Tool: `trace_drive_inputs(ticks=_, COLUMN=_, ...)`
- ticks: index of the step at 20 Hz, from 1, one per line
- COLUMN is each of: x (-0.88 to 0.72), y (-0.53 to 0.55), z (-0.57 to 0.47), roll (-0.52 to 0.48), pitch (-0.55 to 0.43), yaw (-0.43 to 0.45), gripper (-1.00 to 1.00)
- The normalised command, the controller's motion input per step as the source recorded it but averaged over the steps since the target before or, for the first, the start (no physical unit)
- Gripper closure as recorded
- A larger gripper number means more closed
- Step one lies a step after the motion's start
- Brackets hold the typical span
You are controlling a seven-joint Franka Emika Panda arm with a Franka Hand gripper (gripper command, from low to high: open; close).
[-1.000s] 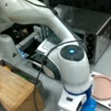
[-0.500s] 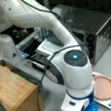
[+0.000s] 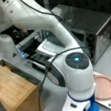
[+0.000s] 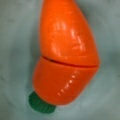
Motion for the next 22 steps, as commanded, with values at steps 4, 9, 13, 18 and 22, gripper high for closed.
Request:
trace_drive_inputs(ticks=4, x=0.3, y=-0.17, z=0.08, roll=0.207, pitch=0.108, yaw=0.031, gripper=-1.0)
trace_drive_inputs(ticks=9, x=0.35, y=-0.18, z=0.06, roll=0.232, pitch=0.11, yaw=0.036, gripper=-1.0)
trace_drive_inputs(ticks=13, x=0.37, y=-0.17, z=0.05, roll=0.238, pitch=0.115, yaw=0.031, gripper=-1.0)
trace_drive_inputs(ticks=18, x=0.35, y=-0.17, z=0.07, roll=0.229, pitch=0.115, yaw=0.022, gripper=-1.0)
trace_drive_inputs(ticks=22, x=0.32, y=-0.16, z=0.1, roll=0.243, pitch=0.116, yaw=0.026, gripper=-1.0)
